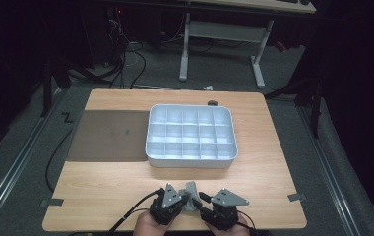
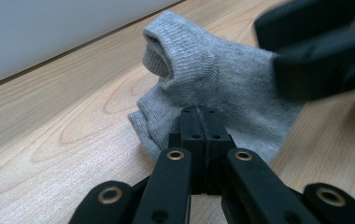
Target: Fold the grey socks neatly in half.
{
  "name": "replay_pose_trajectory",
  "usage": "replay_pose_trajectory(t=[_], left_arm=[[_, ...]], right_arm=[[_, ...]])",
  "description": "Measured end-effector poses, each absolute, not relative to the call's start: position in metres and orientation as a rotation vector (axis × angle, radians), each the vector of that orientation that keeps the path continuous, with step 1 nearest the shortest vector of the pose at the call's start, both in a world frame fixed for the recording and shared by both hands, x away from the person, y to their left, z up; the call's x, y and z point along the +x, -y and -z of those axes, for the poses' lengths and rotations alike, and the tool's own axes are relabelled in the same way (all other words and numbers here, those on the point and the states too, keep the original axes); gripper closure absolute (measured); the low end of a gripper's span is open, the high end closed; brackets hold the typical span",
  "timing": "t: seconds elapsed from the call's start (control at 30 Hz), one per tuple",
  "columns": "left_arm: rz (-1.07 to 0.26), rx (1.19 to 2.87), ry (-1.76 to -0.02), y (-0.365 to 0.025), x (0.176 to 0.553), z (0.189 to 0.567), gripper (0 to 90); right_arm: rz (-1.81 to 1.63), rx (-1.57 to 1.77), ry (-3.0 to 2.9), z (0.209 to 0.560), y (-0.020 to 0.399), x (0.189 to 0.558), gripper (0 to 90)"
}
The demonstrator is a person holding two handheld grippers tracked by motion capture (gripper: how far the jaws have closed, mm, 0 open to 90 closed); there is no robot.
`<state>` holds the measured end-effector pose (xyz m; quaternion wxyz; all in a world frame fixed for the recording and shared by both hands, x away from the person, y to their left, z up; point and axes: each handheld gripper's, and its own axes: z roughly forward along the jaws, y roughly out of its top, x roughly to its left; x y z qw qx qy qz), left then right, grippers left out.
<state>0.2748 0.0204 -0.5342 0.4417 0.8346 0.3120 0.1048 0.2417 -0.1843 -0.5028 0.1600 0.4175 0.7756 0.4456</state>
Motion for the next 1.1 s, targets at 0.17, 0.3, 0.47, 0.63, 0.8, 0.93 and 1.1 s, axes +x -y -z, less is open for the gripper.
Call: replay_pose_trajectory(t=[0.17,0.3,0.47,0.63,0.8,0.93,1.1], left_arm=[[-0.260,2.072,-0.774,-0.020,0.275,0.534,90.0],[-0.252,2.081,-0.762,-0.017,0.276,0.533,90.0],[-0.246,2.095,-0.739,-0.006,0.280,0.532,90.0],[-0.275,2.122,-0.707,0.007,0.280,0.531,90.0],[-0.267,2.123,-0.709,0.010,0.281,0.530,89.9],[-0.199,2.069,-0.745,0.003,0.285,0.529,81.9],[-0.152,2.009,-0.778,-0.007,0.289,0.527,79.2]], right_arm=[[-1.243,1.264,-2.108,0.497,0.201,0.249,83.5],[-1.166,1.336,-2.125,0.507,0.205,0.262,90.0],[-1.124,1.345,-2.198,0.520,0.199,0.266,90.0],[-1.243,1.321,-2.197,0.515,0.202,0.258,90.0],[-1.243,1.282,-2.195,0.514,0.198,0.254,90.0],[-1.236,1.301,-2.184,0.516,0.201,0.256,90.0],[-1.225,1.323,-2.175,0.517,0.203,0.256,90.0]])
